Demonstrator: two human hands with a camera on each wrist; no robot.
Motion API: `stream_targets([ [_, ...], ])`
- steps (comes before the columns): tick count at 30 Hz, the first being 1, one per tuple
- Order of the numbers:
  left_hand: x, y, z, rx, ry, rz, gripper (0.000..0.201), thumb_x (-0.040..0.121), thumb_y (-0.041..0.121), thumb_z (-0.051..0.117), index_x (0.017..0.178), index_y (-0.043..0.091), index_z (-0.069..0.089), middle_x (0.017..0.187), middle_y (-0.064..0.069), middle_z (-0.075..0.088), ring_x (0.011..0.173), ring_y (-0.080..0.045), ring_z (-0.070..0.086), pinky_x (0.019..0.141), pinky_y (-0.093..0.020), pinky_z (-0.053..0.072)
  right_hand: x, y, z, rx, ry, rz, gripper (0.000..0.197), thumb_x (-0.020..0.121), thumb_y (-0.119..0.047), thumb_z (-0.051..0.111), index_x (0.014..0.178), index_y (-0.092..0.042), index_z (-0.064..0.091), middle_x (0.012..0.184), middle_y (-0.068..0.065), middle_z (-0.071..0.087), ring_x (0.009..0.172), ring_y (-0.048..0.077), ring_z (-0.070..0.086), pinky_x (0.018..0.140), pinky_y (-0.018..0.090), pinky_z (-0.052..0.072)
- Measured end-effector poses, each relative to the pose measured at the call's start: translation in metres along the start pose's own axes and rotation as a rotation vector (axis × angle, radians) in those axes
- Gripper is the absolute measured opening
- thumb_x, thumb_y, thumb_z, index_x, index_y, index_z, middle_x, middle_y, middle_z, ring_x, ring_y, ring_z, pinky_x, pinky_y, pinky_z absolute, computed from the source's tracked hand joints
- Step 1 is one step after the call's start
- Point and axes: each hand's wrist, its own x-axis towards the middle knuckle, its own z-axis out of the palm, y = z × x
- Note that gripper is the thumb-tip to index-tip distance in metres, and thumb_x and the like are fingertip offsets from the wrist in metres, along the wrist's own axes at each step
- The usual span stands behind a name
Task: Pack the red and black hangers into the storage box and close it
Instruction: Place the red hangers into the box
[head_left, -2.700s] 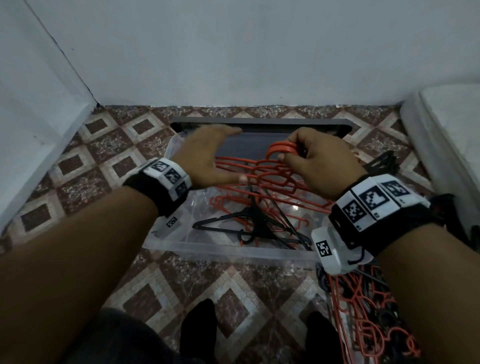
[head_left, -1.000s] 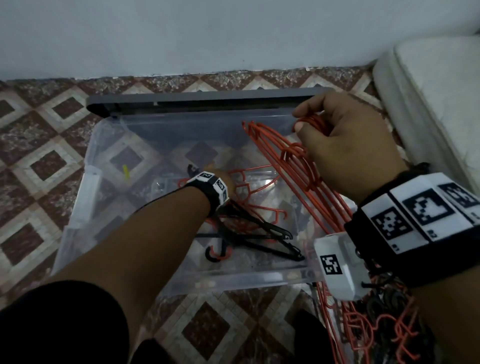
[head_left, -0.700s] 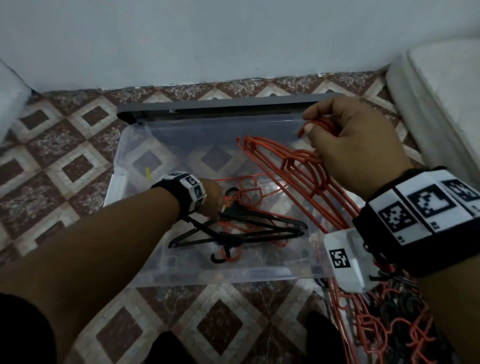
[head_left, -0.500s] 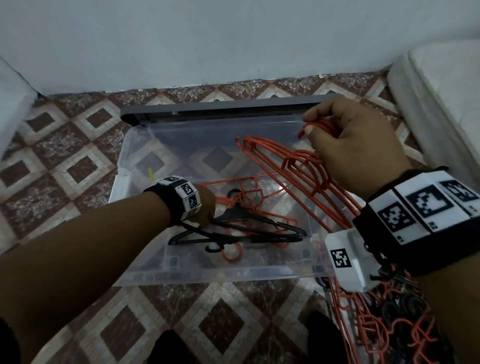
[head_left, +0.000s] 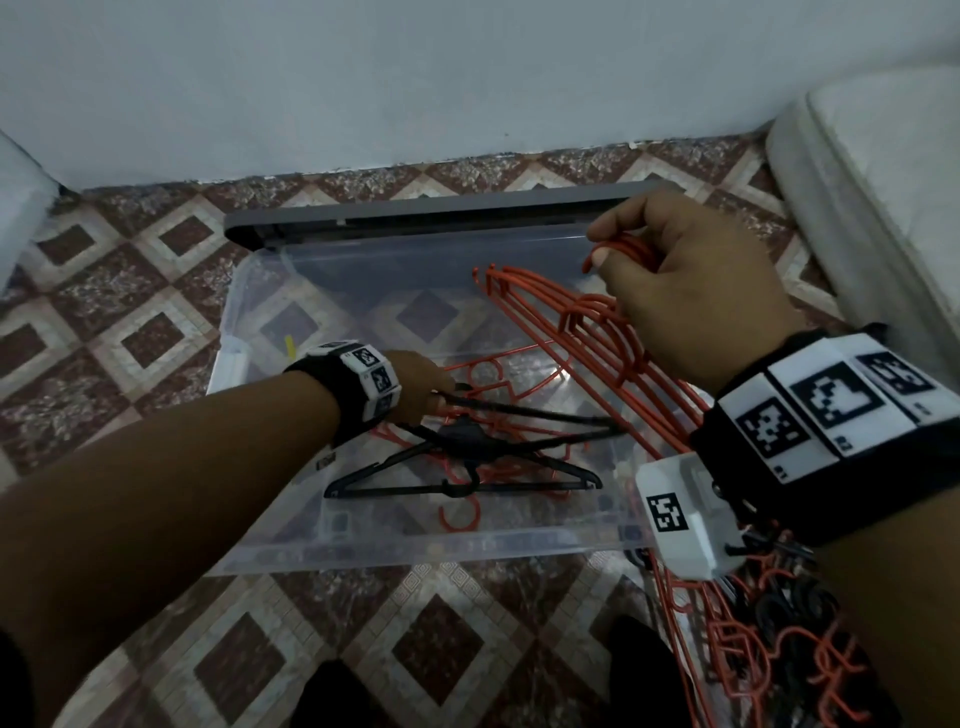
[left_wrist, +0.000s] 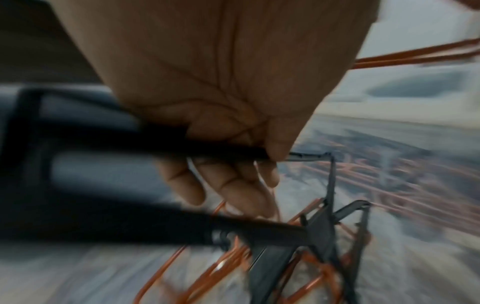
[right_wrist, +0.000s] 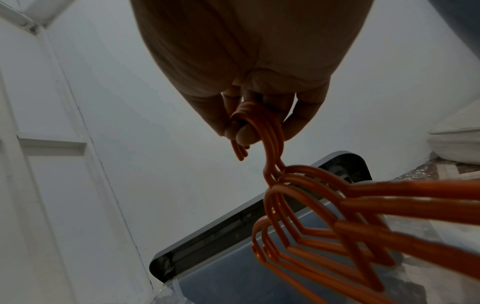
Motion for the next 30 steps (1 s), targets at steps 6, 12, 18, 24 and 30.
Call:
stream_targets([
  [6,0.002,-0.032,0.041,0.144,-0.115,-0.247,0.020,0.092,0.022,0.055,0.109,0.017,0.064,0.105,-0.003,0.065,0.091,-0.024,0.063,0.090,-0.039,0.054,0.000,0.000,0.000,-0.009,-0.006,-0.004,0.013,0.093,-0.026,0.062,0.105,-0.030,0.065,0.080,-0.021,0.061,0.067,-0.007,0.058,0.062,0.010,0.043],
  [12,0.041,-0.013,0.074,-0.024,0.149,-0.318,0.041,0.093,0.043,0.049,0.125,0.019,0.055,0.127,-0.010,0.058,0.112,-0.034,0.056,0.096,-0.046,0.047,-0.001,0.002,0.001,-0.052,-0.032,-0.012,0.012,0.093,-0.028,0.062,0.105,-0.030,0.065,0.078,-0.020,0.061,0.066,-0.008,0.056,0.059,0.006,0.039],
  [18,0.097,0.001,0.070,-0.403,0.211,-0.424,0.065,0.093,0.032,0.048,0.151,0.022,0.022,0.151,-0.012,0.031,0.134,-0.040,0.035,0.108,-0.057,0.035,-0.008,0.005,0.001,-0.065,-0.051,-0.037,0.011,0.094,-0.029,0.062,0.104,-0.033,0.064,0.080,-0.020,0.063,0.070,-0.005,0.060,0.063,0.011,0.045],
  [24,0.115,-0.018,0.087,-0.329,0.092,-0.409,0.071,0.096,0.042,0.047,0.155,0.030,0.009,0.158,-0.009,0.025,0.141,-0.037,0.031,0.109,-0.057,0.034,-0.012,0.012,-0.001,-0.052,-0.071,-0.036,0.010,0.093,-0.027,0.063,0.101,-0.033,0.065,0.071,-0.019,0.063,0.067,-0.006,0.061,0.058,0.006,0.043],
  [30,0.088,-0.015,0.058,-0.415,0.291,-0.223,0.031,0.097,0.026,0.050,0.124,0.016,0.061,0.123,-0.015,0.063,0.109,-0.033,0.058,0.093,-0.033,0.046,0.001,0.012,0.001,-0.011,0.000,-0.030,0.011,0.093,-0.027,0.062,0.102,-0.033,0.065,0.075,-0.018,0.066,0.067,-0.002,0.063,0.059,0.011,0.049],
])
